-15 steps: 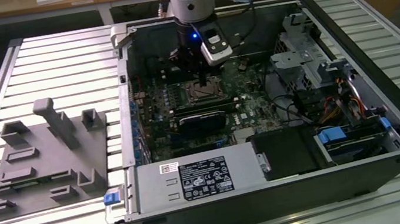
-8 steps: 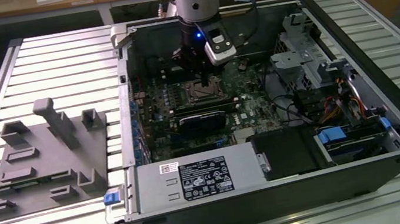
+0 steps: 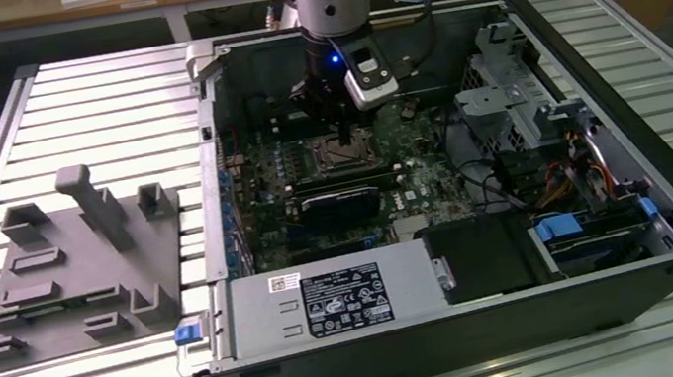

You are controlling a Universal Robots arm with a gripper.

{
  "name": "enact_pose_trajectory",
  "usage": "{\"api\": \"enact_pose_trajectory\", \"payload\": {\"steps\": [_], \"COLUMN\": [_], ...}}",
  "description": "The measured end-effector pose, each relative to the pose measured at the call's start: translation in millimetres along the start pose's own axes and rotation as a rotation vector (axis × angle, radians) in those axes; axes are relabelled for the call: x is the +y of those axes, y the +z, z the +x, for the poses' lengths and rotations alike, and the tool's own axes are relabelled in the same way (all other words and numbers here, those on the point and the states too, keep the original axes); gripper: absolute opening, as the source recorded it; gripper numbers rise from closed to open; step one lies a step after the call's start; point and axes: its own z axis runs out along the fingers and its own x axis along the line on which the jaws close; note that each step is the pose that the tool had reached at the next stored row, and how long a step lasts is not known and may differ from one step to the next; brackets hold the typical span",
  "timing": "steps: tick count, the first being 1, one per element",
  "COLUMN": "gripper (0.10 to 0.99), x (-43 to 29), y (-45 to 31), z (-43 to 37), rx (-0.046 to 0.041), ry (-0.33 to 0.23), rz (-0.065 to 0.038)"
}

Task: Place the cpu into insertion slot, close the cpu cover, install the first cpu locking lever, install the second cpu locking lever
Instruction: 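Install the second cpu locking lever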

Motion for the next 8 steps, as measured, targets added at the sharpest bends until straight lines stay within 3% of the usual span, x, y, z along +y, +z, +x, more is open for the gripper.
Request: {"api": "enact_pose_trajectory", "payload": {"steps": [8], "gripper": [0.106], "x": [0.0], "y": [-1.0], "z": [0.0], "rx": [0.0003], "ry": [0.000], "rz": [0.000]}}
